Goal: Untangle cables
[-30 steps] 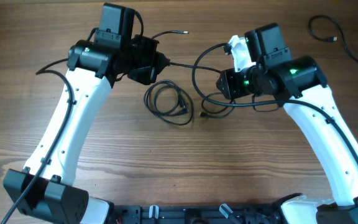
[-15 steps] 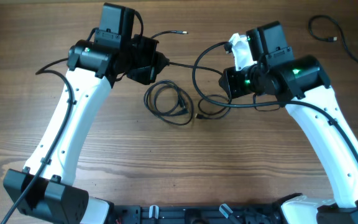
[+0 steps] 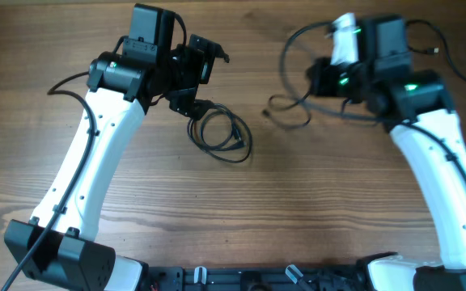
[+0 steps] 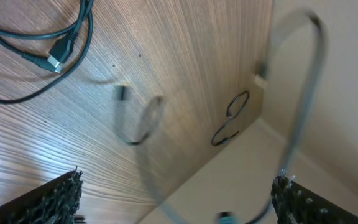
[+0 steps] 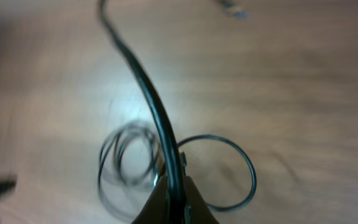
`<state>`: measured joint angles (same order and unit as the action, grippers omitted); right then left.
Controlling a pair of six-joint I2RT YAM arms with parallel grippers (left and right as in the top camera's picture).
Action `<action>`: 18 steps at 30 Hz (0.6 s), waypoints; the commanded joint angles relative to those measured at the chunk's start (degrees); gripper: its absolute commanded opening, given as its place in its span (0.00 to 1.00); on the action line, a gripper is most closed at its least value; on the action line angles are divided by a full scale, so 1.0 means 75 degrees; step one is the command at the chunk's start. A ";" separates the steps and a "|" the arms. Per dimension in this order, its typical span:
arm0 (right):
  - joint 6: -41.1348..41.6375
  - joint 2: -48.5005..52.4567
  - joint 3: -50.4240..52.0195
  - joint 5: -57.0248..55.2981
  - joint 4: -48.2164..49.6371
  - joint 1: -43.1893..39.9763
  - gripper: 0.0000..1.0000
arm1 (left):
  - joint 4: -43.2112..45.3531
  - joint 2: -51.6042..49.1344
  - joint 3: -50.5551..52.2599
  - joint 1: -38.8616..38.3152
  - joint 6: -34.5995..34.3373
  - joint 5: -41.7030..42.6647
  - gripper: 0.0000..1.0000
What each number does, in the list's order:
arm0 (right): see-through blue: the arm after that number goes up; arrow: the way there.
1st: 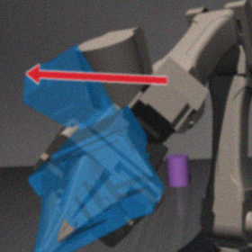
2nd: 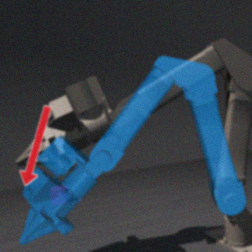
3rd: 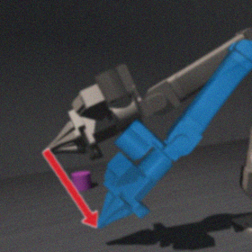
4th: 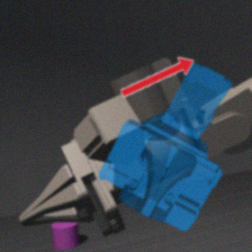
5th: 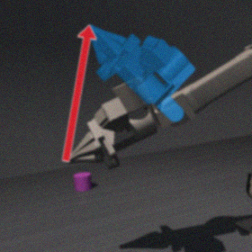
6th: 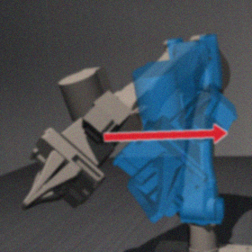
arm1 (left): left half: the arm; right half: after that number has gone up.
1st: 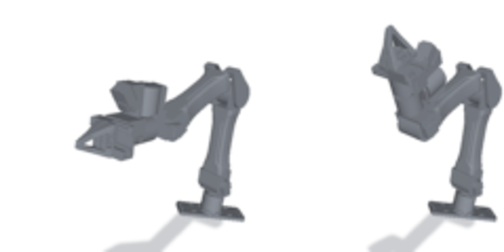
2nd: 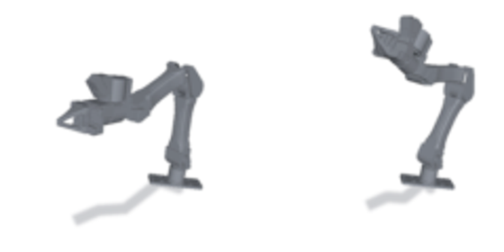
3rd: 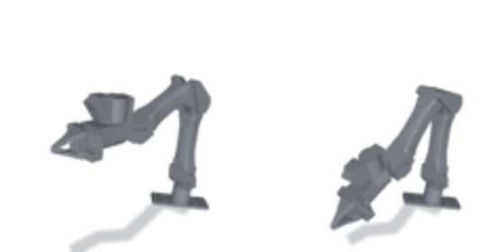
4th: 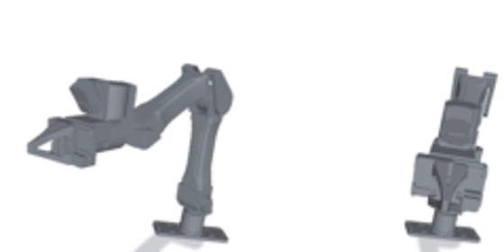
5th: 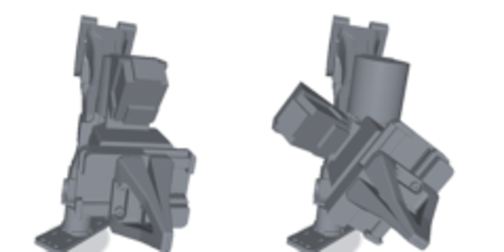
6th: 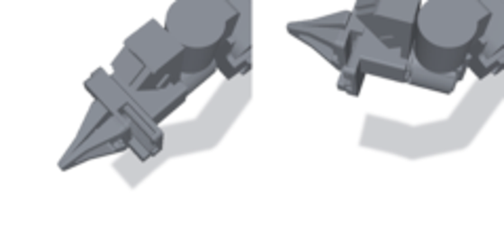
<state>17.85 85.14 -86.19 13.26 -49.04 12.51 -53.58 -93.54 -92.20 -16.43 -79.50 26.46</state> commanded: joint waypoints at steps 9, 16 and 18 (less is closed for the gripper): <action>0.3075 -0.0268 -0.0181 -0.2500 0.1207 -0.4065 0.04 | -0.0530 -0.0009 -0.0108 0.0020 0.1011 -0.0944 1.00; 0.3010 0.0382 -0.0178 -0.5455 0.1542 -0.4870 0.04 | -0.0525 -0.0017 -0.0108 0.0020 0.1008 -0.0947 1.00; 0.2868 0.0799 -0.0178 -0.5496 0.1673 -0.4928 0.04 | -0.0533 -0.0017 -0.0108 0.0020 0.1011 -0.1014 1.00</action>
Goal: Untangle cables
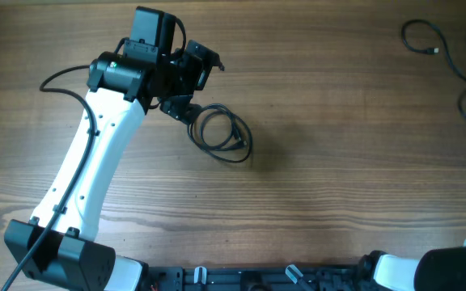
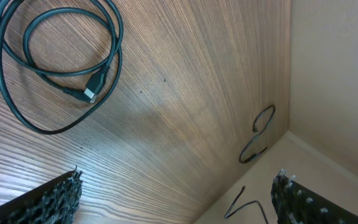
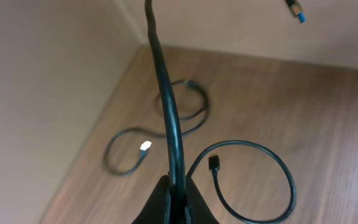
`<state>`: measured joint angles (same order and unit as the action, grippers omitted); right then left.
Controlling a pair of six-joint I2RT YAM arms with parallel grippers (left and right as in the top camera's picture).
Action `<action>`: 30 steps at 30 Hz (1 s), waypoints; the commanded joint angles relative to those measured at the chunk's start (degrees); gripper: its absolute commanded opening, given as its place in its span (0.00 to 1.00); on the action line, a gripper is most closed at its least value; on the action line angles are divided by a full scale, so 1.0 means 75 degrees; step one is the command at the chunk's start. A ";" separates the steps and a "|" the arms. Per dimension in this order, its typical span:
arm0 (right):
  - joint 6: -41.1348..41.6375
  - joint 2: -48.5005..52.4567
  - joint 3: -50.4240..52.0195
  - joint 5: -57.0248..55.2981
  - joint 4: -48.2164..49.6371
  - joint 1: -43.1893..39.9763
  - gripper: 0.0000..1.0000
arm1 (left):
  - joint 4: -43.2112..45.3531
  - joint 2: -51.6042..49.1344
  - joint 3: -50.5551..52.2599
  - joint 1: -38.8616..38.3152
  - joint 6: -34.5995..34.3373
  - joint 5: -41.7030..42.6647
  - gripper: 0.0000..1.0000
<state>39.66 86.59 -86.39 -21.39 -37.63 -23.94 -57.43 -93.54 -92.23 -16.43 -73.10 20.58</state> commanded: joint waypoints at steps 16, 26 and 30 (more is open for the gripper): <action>0.0391 0.3856 -0.0152 -0.0321 0.1443 -0.0105 0.04 | -0.0085 -0.0017 -0.0105 0.0020 0.0318 -0.0793 1.00; 0.1142 0.4368 -0.0134 -0.2285 0.0050 -0.0105 0.04 | -0.0085 -0.0017 -0.0105 0.0020 0.0321 -0.0793 1.00; 0.2311 0.4342 -0.0137 -0.2381 -0.0842 -0.0096 0.04 | -0.0087 -0.0017 -0.0105 0.0020 0.0321 -0.0848 1.00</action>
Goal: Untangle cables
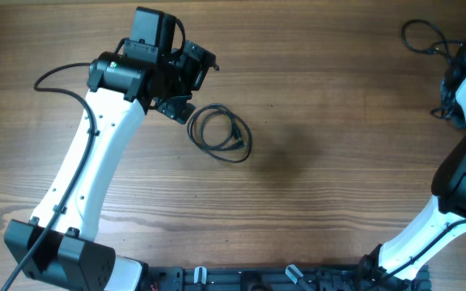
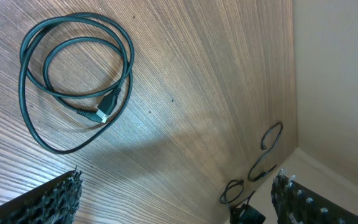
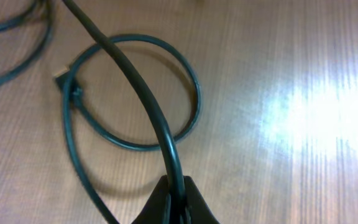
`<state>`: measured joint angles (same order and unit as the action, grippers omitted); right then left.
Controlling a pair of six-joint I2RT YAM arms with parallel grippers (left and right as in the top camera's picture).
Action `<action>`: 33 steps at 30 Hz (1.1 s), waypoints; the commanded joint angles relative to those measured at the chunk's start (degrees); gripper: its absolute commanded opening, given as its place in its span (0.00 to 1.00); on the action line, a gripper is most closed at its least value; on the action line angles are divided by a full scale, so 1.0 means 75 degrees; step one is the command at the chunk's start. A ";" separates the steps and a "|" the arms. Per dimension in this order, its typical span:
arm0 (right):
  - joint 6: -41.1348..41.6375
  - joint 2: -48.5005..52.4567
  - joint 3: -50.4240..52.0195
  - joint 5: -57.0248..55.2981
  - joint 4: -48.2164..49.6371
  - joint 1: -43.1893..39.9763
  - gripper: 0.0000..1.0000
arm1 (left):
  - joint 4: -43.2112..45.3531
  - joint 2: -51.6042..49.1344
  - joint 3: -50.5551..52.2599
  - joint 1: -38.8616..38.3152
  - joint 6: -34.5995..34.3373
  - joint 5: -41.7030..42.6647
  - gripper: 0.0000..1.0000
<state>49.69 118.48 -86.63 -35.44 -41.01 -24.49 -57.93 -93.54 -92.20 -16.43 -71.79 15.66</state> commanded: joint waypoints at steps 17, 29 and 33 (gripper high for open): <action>-0.0883 0.0090 -0.0099 0.3354 0.0495 -0.0009 0.66 | -0.0020 -0.0032 -0.0105 0.0020 0.0146 -0.0192 1.00; -0.1431 -0.1740 -0.0108 0.3381 0.0673 -0.0020 0.79 | -0.0023 -0.0032 -0.0108 0.0020 0.0149 -0.0306 1.00; -0.1897 -0.2113 -0.0105 0.3281 0.0720 -0.0017 0.82 | -0.0023 -0.0032 -0.0108 0.0020 0.0146 -0.0306 1.00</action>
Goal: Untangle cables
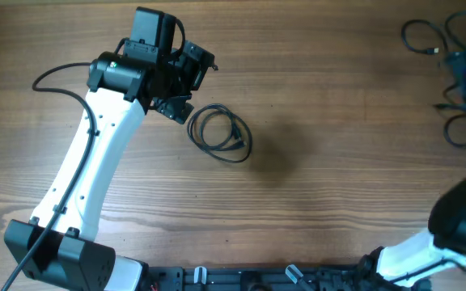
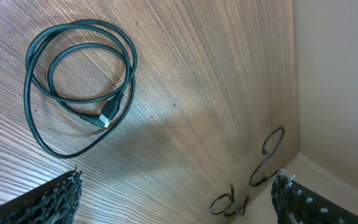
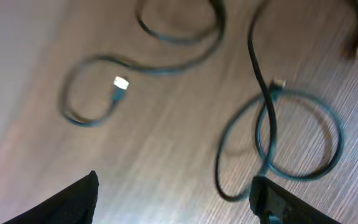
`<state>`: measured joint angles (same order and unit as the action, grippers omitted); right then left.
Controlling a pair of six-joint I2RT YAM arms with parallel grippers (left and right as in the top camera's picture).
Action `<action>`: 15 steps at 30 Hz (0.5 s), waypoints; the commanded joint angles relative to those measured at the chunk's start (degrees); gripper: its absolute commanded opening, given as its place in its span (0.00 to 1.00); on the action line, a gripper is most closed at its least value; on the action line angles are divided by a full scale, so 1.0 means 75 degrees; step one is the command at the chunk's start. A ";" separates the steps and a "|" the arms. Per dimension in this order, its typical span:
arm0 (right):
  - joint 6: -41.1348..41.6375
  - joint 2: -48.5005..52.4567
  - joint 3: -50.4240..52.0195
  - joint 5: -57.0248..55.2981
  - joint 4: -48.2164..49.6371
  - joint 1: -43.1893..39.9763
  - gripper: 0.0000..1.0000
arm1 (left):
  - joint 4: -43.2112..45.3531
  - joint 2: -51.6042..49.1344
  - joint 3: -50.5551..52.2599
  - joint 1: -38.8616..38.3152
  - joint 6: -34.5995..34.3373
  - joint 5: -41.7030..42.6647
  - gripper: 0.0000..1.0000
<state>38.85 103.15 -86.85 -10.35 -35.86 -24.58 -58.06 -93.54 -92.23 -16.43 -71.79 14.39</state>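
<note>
A dark cable coiled in two loops (image 1: 245, 145) lies on the wooden table left of the middle; in the left wrist view the coiled cable (image 2: 132, 65) shows its plug inside the loops. My left gripper (image 1: 191, 85) hovers just up-left of it, open and empty (image 2: 173, 205). At the far right edge my right gripper is open (image 3: 179, 202) above a looped cable (image 3: 267, 106) that lies flat on the wood. A second cable (image 3: 166, 70) with a white-tipped plug curls beside that one.
More loose cable (image 1: 405, 34) lies at the table's far right corner, with another loop (image 1: 451, 139) below it by the right arm. The table's right edge and a pale wall (image 2: 334, 93) are close to those cables.
My right gripper, then shut on a black cable low over the table, is open and higher; the cable lies on the wood under it. The left arm and coiled cable have barely moved.
First my right gripper held a black cable up near the table's upper middle, beside the left arm. Then it was at the far right edge, shut on that cable, then low over the wood. Now the cable lies there, released. The coiled cable stayed put.
</note>
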 commanded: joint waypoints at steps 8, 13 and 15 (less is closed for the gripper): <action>-0.0606 0.1102 0.0038 -0.1078 0.0140 -0.0181 0.31 | -0.0006 -0.0032 -0.0105 0.0020 0.0149 -0.0140 1.00; -0.0947 0.1906 0.0041 -0.1000 0.0050 -0.0329 0.31 | -0.0009 -0.0038 -0.0102 0.0020 0.0149 -0.0338 1.00; -0.0950 0.2308 0.0041 -0.0154 -0.0026 -0.0318 0.29 | -0.0006 -0.0044 -0.0102 0.0020 0.0146 -0.0335 1.00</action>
<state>32.64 116.81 -86.76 -16.67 -35.57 -26.94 -58.08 -93.54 -92.23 -16.43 -71.79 13.34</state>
